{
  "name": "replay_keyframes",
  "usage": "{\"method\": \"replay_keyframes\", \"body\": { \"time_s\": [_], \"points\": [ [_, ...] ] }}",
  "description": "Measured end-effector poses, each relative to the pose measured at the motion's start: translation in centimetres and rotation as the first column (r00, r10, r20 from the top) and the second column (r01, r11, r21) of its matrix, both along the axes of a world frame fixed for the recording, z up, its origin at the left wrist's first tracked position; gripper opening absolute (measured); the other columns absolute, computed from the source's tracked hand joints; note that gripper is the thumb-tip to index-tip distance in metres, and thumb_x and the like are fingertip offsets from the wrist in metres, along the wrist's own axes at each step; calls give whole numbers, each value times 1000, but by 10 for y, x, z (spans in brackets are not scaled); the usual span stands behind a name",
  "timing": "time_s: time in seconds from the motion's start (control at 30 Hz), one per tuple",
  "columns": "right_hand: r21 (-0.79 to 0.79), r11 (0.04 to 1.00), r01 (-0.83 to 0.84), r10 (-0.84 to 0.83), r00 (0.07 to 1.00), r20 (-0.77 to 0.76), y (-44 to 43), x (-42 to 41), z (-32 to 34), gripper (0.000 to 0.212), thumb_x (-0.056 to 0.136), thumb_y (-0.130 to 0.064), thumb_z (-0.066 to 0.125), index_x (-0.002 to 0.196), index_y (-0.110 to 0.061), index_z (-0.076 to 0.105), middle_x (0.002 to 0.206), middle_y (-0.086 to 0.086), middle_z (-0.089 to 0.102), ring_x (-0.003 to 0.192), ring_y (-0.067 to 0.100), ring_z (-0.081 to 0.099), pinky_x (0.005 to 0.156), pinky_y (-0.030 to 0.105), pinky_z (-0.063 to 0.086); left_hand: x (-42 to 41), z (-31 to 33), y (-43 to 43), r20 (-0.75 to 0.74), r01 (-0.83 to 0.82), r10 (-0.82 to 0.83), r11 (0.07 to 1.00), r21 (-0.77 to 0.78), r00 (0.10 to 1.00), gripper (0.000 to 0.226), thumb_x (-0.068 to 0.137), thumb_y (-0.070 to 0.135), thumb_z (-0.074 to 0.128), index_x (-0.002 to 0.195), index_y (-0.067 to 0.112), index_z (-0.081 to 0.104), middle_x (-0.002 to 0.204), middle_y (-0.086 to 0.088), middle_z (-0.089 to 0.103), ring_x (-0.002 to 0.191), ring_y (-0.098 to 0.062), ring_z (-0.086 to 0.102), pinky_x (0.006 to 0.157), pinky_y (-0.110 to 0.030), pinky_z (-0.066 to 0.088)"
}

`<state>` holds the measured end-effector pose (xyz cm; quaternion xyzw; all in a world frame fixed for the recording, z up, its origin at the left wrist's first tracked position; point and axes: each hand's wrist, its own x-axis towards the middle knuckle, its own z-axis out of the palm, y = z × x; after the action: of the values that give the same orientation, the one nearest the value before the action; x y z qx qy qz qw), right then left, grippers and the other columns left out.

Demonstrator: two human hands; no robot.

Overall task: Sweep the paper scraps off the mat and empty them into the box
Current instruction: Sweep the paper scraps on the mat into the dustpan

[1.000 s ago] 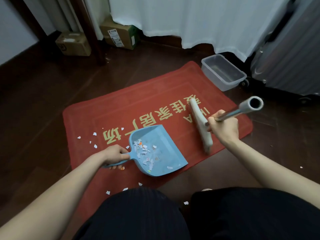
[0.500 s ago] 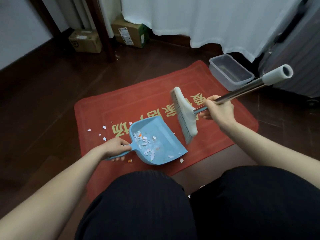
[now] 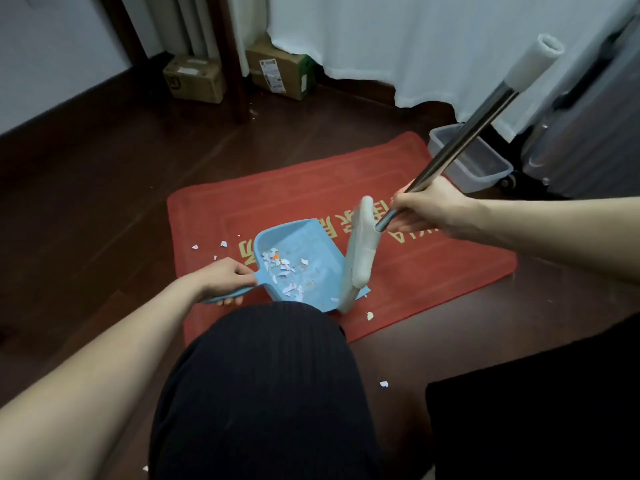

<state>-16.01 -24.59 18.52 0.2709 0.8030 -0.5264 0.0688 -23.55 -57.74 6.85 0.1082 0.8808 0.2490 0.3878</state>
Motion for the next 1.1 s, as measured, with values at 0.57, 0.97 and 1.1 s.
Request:
{"method": "replay_keyframes", "body": {
  "time_s": [0.57,0.97,1.1],
  "points": [
    [375,839,-394,253,893,372,-39,82,-66,19,82,-12,59,64,-15,52,53,7,69,53,24,71,57,35,60,1,-16,-18,45,34,-33,999,-21,998,23,88,29,55,87,17,75,97,-19,72,75,-21,56,69,-33,43],
    [582,786,-208,286,957,-45,-34,17,-13,12,74,-16,63,69,-12,53,59,4,66,59,25,69,66,42,58,-9,-7,-23,-13,-159,160,987,37,987,28,93,19,50,68,13,63,51,-4,59,32,-11,42,33,-18,34],
    [540,797,-271,266,960,89,-31,36,-18,14,76,-14,62,64,-7,58,58,8,70,58,23,70,69,45,60,-5,-14,-22,0,-88,88,996,30,996,28,91,23,54,68,14,67,66,-5,64,58,-18,51,41,-16,39]
  ]
}}
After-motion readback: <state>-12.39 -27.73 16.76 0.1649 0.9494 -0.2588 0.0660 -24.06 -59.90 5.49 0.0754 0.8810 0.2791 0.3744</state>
